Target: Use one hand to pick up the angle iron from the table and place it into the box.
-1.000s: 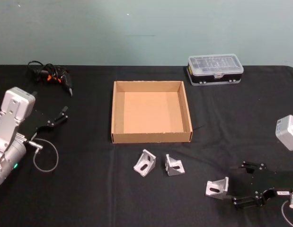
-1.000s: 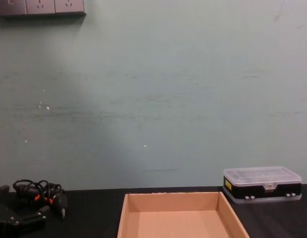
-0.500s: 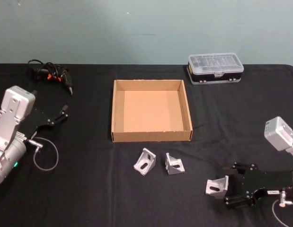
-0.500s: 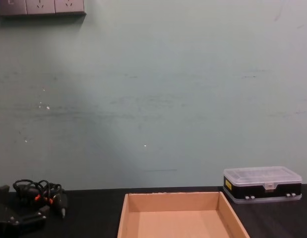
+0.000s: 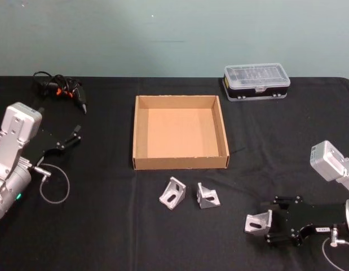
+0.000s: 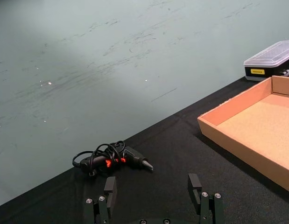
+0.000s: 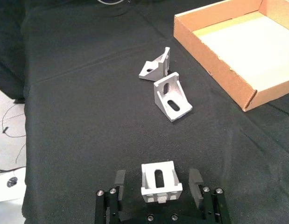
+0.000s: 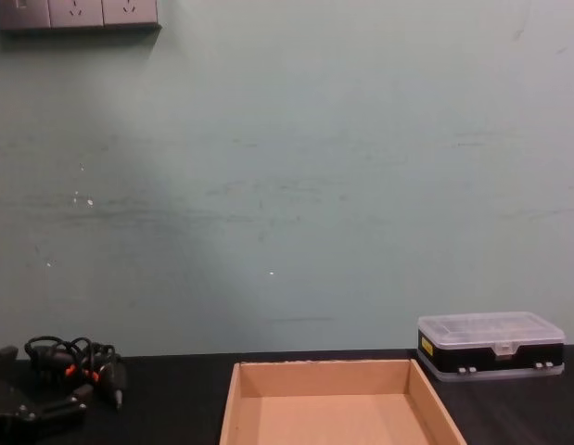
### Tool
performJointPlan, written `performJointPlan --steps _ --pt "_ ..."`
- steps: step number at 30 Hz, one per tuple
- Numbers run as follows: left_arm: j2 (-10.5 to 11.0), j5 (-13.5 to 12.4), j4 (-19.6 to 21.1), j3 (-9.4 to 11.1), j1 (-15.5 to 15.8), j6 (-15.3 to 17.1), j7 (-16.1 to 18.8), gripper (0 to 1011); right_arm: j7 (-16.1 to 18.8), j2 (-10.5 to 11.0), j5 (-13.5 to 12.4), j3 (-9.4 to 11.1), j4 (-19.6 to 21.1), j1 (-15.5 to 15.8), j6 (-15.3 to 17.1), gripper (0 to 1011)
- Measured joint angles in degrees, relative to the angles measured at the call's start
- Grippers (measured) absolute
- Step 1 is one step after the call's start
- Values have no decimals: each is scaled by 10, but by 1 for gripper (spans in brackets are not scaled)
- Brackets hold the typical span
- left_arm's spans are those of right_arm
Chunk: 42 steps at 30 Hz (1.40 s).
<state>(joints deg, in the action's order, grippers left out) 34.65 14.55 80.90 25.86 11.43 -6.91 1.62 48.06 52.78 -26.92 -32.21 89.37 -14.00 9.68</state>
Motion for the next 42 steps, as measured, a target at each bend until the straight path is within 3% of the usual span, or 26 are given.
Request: performJointPlan --steps 14,26,27,34,38,42 --pt "0 0 0 0 0 0 0 1000 -12 9 3 3 11 10 -5 463" --pt "0 0 0 0 0 0 0 1000 -27 13 -1 18 25 21 -13 458" --pt "0 0 0 0 0 0 0 1000 -43 14 -8 32 36 27 -18 458" --pt "0 0 0 0 0 0 0 1000 -84 4 -23 74 60 28 -32 458" --pt "0 0 0 0 0 0 0 1000 -106 -20 -20 91 62 2 -34 458" --pt "0 0 0 0 0 0 0 1000 -114 -57 9 80 37 -44 -35 458"
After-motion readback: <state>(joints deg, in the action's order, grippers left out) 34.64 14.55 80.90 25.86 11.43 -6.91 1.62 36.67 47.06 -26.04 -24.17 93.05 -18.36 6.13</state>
